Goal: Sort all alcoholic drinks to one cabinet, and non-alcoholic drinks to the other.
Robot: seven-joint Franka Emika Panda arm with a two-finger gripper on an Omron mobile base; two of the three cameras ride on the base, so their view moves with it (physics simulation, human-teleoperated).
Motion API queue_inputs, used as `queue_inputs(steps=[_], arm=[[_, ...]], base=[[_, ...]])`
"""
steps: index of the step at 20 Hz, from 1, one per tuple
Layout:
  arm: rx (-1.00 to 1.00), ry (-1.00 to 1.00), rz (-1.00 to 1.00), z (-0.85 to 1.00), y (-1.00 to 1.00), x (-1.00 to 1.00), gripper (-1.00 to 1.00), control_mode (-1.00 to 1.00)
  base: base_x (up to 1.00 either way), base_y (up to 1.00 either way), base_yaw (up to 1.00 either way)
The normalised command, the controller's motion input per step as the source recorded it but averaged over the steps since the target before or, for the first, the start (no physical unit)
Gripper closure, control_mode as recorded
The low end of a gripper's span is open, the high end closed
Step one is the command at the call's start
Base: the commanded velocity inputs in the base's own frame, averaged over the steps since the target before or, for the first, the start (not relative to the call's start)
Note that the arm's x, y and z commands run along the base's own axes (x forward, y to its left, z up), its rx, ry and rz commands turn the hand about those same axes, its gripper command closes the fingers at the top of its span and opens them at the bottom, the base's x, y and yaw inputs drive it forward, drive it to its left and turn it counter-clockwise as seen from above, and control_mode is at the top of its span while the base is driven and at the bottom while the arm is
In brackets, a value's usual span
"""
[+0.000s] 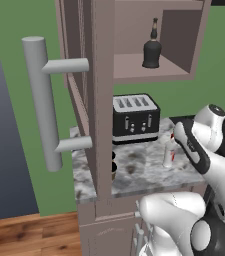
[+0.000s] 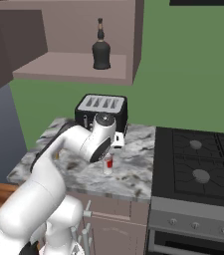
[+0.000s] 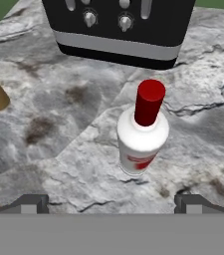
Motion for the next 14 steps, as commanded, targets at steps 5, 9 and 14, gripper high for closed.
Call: queue_inputs(steps=[5, 9, 14], arm=[[-0.02, 0.00, 0.00, -0.13, -0.08, 0.10, -1.00, -1.00], [-0.02, 0.00, 0.00, -0.17, 0.00, 0.13, -1.00, -1.00], [-0.02, -0.01, 0.00, -0.13, 0.00, 0.10, -1.00, -1.00]], base=[[0.00, 0.00, 0.00], [0.00, 0.00, 0.00], [0.00, 0.00, 0.00]])
